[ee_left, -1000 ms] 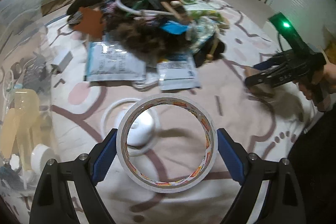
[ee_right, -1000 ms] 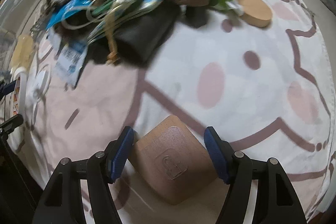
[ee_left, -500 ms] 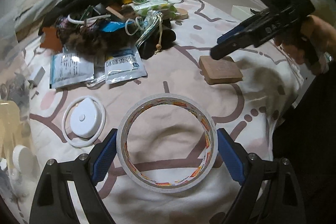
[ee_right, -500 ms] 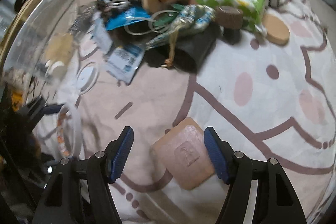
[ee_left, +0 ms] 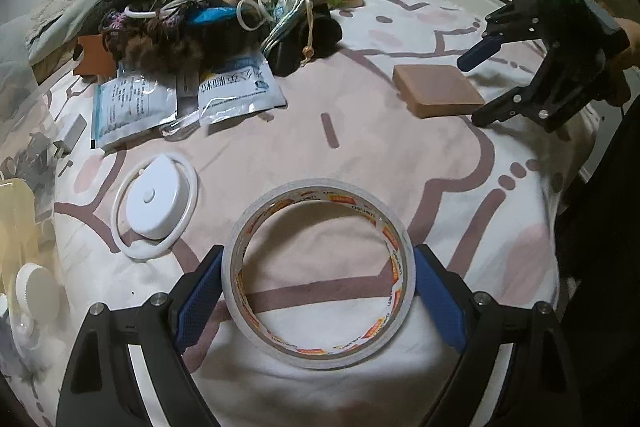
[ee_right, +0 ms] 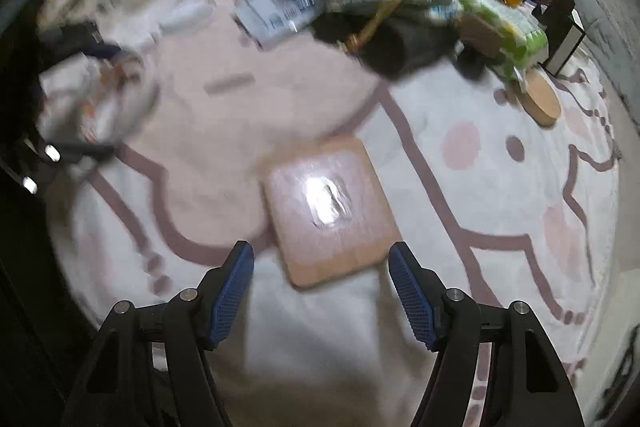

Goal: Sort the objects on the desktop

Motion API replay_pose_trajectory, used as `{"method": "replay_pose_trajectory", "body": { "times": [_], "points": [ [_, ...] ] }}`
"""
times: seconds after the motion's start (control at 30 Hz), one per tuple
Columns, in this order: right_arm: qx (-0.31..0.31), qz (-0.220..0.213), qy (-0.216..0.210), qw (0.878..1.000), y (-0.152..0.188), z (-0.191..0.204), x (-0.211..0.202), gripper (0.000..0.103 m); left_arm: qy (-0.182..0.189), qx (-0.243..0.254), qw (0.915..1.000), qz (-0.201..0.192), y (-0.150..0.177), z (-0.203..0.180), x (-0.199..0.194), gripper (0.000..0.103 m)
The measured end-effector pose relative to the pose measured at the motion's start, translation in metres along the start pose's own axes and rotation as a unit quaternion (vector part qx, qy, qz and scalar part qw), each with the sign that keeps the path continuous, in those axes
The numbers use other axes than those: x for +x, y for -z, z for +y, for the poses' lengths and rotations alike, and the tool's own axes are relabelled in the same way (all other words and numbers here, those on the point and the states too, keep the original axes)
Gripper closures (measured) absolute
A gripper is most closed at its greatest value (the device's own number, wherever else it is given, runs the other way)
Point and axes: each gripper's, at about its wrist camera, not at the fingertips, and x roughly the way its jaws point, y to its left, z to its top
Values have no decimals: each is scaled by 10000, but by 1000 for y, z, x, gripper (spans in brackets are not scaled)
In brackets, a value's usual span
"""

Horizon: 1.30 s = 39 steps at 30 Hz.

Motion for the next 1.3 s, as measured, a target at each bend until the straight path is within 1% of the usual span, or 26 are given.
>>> {"method": "replay_pose_trajectory", "body": {
  "times": [0.03, 0.1, 0.13, 0.17, 0.23, 0.33, 0.37, 0.43, 0.5, 0.53, 0.57, 0.6, 0.63, 0.7, 0.8, 0.93, 0.97, 1.03, 1.17, 1.3],
  "points": [
    [30, 45, 39, 10000, 0, -4, 3, 33, -18, 29, 10000, -11, -1, 0, 1, 12],
    [181, 42, 29, 9998, -1, -15, 5, 29, -50, 79, 9999, -38, -1, -1, 2, 11],
    [223, 26, 108, 9997, -2, -19, 5, 29, -62, 100, 9999, -53, -1, -1, 1, 11],
    [270, -4, 306, 9992, -4, -25, 5, 29, -64, 118, 9999, -60, -1, 0, 2, 11],
    [401, -23, 531, 9978, -6, -37, 7, 29, -66, 117, 9999, -67, -2, 0, 3, 11],
    [808, -24, 769, 9938, -7, -60, 10, 29, -85, 123, 9998, -99, -4, 1, 5, 10],
    [916, -28, 774, 9928, -8, -66, 9, 29, -90, 123, 9998, -111, -5, 2, 6, 10],
    [973, -46, 697, 9928, -8, -71, 8, 29, -58, 99, 9999, -95, -6, 3, 7, 10],
    [924, -113, 383, 9949, -17, -66, 15, 27, -7, 38, 10000, -74, -6, 5, 9, 10],
    [898, -161, 145, 9957, -17, -64, 13, 24, 16, 5, 10000, -61, -6, 6, 9, 9],
    [894, -217, -42, 9958, -19, -61, 13, 14, 11, -48, 10000, -53, -5, 7, 10, 8],
    [916, -298, -99, 9953, -22, -58, 12, 10, 35, -82, 10000, -44, -5, 9, 10, 8],
    [942, -365, -94, 9948, -24, -56, 11, 7, 67, -121, 9999, -26, -5, 10, 10, 8],
    [1067, -424, -127, 9933, -30, -54, 12, 7, 97, -176, 9998, -10, -4, 11, 11, 8],
    [1404, -361, -164, 9893, -39, -56, 19, 7, 69, -151, 9999, 5, -4, 10, 11, 7],
    [1573, -187, 156, 9872, -41, -52, 31, 7, 30, -158, 9999, 28, -3, 10, 12, 4],
    [1600, -170, 176, 9868, -43, -50, 34, 7, 43, -177, 9998, 43, -4, 11, 12, 4],
    [1745, -152, 137, 9845, -45, -51, 38, 7, 91, -221, 9997, 96, -5, 13, 14, 4],
    [2200, -123, -39, 9754, -46, -58, 43, 7, 137, -304, 9993, 182, -6, 14, 16, 4],
    [2298, -131, -8, 9731, -49, -58, 44, 7, 139, -272, 9990, 336, -8, 13, 18, 4]
  ]
}}
